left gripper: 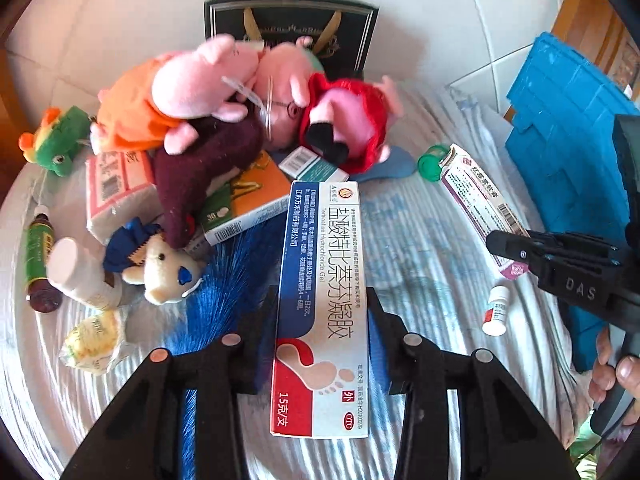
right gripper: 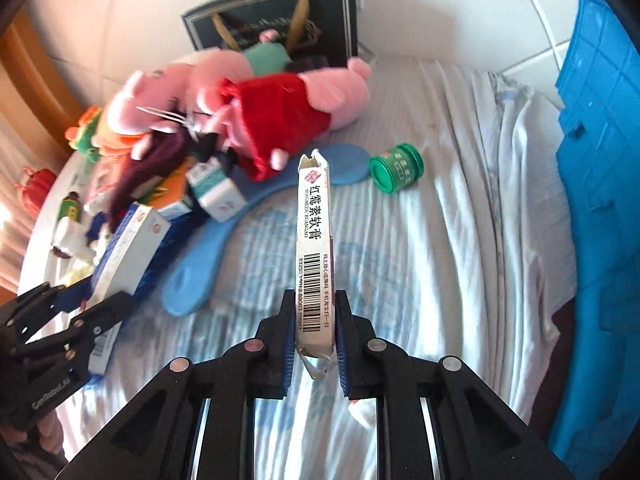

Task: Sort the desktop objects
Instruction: 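Carry both boxes over the blue crate and open both tools to drop them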

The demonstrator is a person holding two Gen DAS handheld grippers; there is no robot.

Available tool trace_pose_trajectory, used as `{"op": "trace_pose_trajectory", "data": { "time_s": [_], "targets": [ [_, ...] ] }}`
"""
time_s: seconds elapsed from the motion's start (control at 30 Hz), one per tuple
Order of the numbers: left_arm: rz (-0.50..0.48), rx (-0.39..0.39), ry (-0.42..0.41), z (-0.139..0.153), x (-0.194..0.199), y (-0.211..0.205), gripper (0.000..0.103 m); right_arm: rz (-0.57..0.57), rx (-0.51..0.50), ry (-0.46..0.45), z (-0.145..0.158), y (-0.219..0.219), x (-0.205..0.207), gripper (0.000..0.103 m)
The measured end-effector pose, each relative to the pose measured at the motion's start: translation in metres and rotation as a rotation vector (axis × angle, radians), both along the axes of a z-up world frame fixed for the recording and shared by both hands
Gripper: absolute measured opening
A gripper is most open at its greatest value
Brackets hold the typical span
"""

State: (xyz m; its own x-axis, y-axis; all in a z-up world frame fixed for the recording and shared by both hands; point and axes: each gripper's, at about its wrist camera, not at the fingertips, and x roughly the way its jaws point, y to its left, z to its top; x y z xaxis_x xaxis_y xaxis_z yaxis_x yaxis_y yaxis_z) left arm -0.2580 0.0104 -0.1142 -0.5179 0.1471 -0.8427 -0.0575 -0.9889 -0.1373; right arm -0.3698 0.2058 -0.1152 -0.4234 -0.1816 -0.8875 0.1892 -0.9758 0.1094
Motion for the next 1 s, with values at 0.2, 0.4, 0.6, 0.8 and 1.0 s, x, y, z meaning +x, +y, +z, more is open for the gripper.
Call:
{"op": "trace_pose_trajectory", "data": {
  "time_s": [0.2,0.4,0.6,0.8,1.0],
  "targets": [
    [0.003,-0.009,0.124,0.052,0.034,0.020,0.038,0.012,0.000,0.142,0.046,0.010,0.063,0.017],
    [-0.050,-0.012,0.249,0.107,0.068,0.061,0.038,-0.041,0.002,0.325,0.108,0.031,0.121,0.017],
    [-0.130,0.000,0.367,0.152,0.090,0.115,0.038,-0.116,0.012,0.494,0.169,0.075,0.172,0.017],
    [-0.217,0.020,0.462,0.187,0.101,0.175,0.038,-0.217,0.042,0.625,0.212,0.128,0.215,0.017],
    [-0.298,0.054,0.516,0.215,0.103,0.240,0.038,-0.353,0.094,0.695,0.234,0.194,0.247,0.017]
  ]
}}
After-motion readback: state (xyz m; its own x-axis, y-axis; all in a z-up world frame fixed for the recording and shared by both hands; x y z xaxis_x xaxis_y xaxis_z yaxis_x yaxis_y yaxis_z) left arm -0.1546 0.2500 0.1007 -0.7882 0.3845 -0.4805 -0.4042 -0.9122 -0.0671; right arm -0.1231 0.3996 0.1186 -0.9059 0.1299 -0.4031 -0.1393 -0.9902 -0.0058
